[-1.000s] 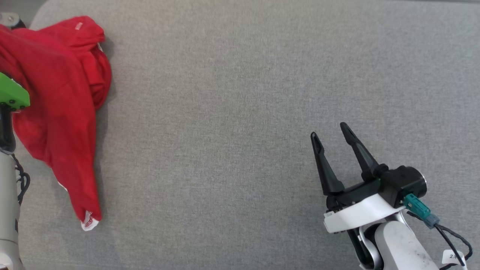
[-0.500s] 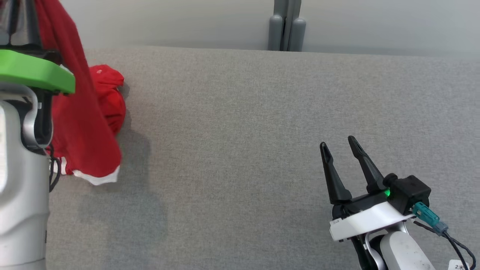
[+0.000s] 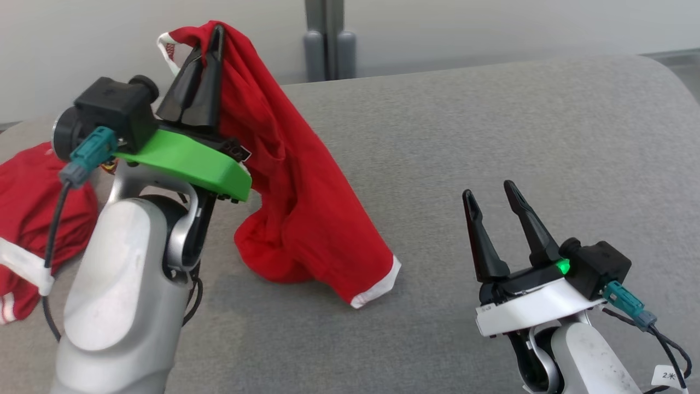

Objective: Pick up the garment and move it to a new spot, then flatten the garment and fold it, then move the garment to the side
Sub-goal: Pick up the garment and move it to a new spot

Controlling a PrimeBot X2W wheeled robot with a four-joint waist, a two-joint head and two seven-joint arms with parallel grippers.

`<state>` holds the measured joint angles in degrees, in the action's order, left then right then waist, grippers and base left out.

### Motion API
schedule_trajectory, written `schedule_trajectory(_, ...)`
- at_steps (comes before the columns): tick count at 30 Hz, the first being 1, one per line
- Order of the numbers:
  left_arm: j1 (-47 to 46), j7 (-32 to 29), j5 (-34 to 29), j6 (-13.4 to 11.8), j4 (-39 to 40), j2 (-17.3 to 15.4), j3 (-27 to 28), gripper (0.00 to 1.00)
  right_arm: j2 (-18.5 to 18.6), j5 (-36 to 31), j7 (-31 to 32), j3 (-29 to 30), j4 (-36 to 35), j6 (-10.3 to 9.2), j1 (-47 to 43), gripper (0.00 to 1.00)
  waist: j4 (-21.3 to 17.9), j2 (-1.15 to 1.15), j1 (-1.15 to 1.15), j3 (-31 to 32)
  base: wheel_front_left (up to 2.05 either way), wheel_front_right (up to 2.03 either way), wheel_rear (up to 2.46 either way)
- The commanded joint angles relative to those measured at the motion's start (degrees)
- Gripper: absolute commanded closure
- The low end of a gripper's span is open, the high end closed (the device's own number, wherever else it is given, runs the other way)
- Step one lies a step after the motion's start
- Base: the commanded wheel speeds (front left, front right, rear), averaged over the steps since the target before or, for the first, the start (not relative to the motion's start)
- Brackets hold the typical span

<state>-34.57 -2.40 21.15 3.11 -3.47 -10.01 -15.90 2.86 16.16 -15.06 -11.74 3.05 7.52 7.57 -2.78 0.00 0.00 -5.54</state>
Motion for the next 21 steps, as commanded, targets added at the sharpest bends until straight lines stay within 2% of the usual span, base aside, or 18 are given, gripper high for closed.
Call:
schedule_trajectory(1, 0.0, 0.7, -0.4, -0.5, -0.7, 0.8, -0.5, 1.00, 0.1, 0.4, -0.2, -0.1, -0.2, -0.06, 1.0, 0.00, -9.3, 0.00, 0.00, -2.5, 0.00, 0.00, 0.00)
schedule_trajectory(6, -3.9, 3.5, -2.6, -1.5, -7.7, 3.5, -3.1, 1.00, 0.0, 1.6, -0.2, 0.7, -0.4, -0.06, 2.4, 0.00, -17.3, 0.00, 0.00, -5.2, 0.00, 0.00, 0.00)
schedule_trajectory(12, -10.5, 7.2, -2.1, -2.7, -20.2, 6.0, -5.0, 1.00, 0.0, 3.4, -0.2, 1.1, -0.4, -0.05, 2.8, 0.00, -23.0, 0.00, 0.00, -8.2, 0.00, 0.00, 0.00)
schedule_trajectory(13, -11.5, 8.2, -1.7, -3.3, -21.9, 6.2, -4.7, 0.75, 0.0, 3.6, -0.2, 0.9, -0.4, -0.05, 2.9, 0.00, -23.6, 0.00, 0.00, -8.6, 0.00, 0.00, 0.00)
schedule_trajectory(14, -12.6, 9.4, -1.3, -4.1, -24.6, 6.3, -4.4, 0.00, 0.0, 3.9, -0.2, 0.7, -0.4, -0.05, 3.0, 0.00, -24.0, 0.00, 0.00, -8.9, 0.00, 0.00, 0.00)
schedule_trajectory(18, -15.3, 12.6, -0.8, -4.3, -32.5, 6.8, -6.6, 0.00, 0.0, 4.5, -0.2, 0.5, -0.3, -0.05, 3.0, 0.00, -24.4, 0.00, 0.00, -9.4, 0.00, 0.00, 0.00)
schedule_trajectory(21, -15.8, 14.3, 0.2, -3.5, -36.4, 6.9, -8.3, 0.00, 0.0, 4.3, -0.2, 0.9, -0.1, -0.05, 3.2, 0.00, -22.9, 0.00, 0.00, -9.0, 0.00, 0.00, 0.00)
